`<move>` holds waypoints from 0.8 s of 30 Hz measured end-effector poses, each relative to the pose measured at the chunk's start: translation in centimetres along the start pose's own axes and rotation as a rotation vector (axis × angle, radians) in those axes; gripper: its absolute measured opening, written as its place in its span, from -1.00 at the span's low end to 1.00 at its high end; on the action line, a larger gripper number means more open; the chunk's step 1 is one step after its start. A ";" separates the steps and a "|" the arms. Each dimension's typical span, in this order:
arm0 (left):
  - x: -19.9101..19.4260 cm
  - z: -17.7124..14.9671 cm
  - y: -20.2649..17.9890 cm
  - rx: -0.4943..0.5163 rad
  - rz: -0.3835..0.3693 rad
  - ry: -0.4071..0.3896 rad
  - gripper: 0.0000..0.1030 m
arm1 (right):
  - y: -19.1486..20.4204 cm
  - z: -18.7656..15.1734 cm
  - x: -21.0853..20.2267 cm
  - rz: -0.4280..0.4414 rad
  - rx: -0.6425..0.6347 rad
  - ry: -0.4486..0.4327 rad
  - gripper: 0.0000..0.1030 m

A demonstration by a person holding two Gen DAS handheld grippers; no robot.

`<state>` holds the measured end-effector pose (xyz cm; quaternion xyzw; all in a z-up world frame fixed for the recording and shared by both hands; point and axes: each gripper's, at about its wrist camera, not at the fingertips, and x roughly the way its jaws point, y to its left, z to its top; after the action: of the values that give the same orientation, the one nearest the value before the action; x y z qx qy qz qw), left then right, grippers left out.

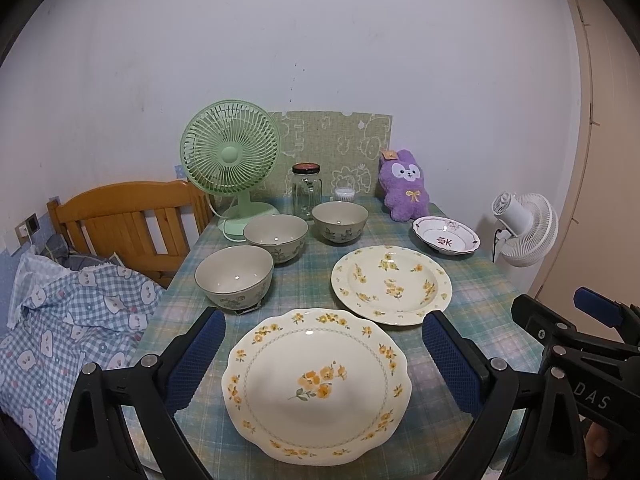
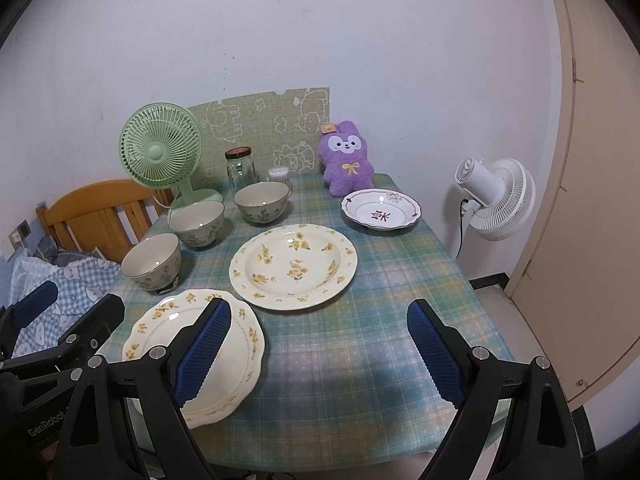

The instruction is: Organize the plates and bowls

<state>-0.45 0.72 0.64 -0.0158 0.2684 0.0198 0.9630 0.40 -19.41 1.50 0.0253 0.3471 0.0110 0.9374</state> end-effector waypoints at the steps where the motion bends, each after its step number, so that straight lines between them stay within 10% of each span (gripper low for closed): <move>1: 0.0 0.0 0.0 0.001 0.003 -0.001 0.93 | 0.0 0.0 0.0 0.000 0.001 0.000 0.78; 24: 1.9 0.5 2.0 -0.006 0.065 0.034 0.86 | 2.4 1.7 2.8 0.042 -0.004 0.040 0.78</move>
<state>1.39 2.82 0.06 -0.0105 0.2850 0.0517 0.9571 3.60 -17.02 1.09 0.0307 0.3650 0.0319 0.9300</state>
